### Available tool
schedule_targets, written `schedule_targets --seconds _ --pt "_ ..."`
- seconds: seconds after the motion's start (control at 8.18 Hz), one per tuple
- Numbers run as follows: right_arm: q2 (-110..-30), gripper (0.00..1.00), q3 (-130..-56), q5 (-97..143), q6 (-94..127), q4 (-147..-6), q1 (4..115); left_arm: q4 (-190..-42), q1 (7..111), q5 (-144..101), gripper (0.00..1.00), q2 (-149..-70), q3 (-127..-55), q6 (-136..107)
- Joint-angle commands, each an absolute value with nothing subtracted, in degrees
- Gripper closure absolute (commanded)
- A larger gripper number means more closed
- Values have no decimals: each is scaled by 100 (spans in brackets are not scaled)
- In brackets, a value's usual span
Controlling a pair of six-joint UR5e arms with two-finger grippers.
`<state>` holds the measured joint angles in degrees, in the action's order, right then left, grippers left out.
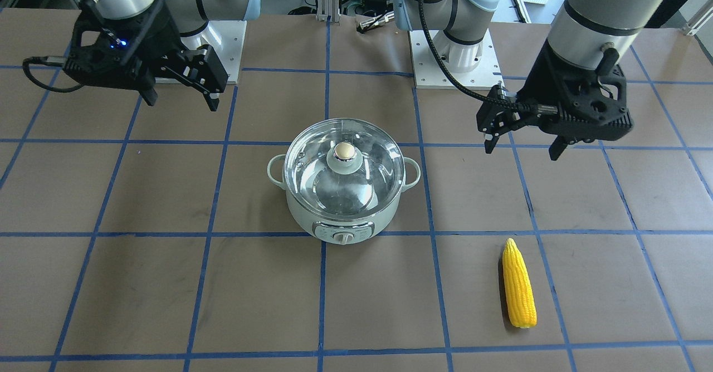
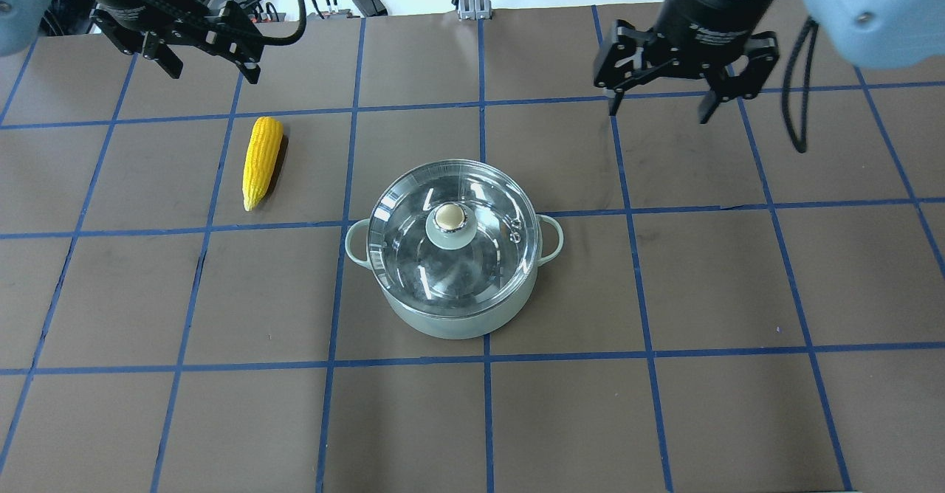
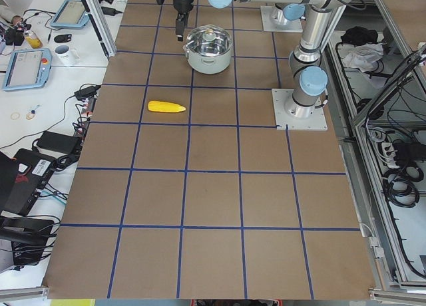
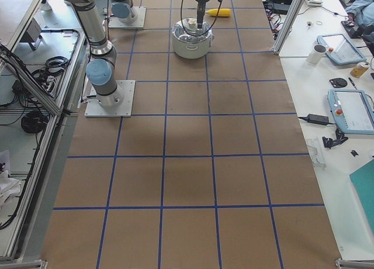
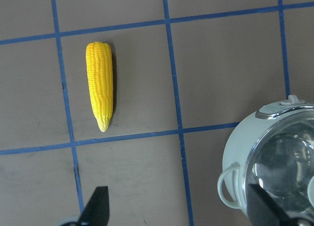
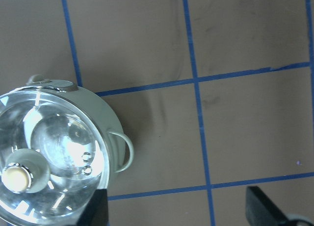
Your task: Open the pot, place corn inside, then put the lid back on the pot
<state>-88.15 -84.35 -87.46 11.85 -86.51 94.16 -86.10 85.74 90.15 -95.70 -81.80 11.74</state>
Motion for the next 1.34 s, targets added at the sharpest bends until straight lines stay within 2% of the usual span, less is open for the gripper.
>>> schedule_targets --seconds 0.0,0.24,0.49,0.86,1.22 --pt "-7975 0 -8262 -8754 2831 -9541 10691 -8263 7833 9000 0 -9982 -8191 1923" --pt "-7368 0 -8271 -8763 3750 -10306 11484 -7851 7717 8947 0 -10387 -8191 1978" --pt "-7077 0 -8332 -8754 3702 -10668 11724 -7612 7708 8947 0 -10800 -8191 1794" --pt "-7084 1 -8708 -8798 3551 -10521 11725 -7103 7699 8780 0 -11493 -8226 1609" --pt "-7066 6 -8745 -8754 3595 -10521 11733 -6953 7646 8771 0 -12057 -8226 1599"
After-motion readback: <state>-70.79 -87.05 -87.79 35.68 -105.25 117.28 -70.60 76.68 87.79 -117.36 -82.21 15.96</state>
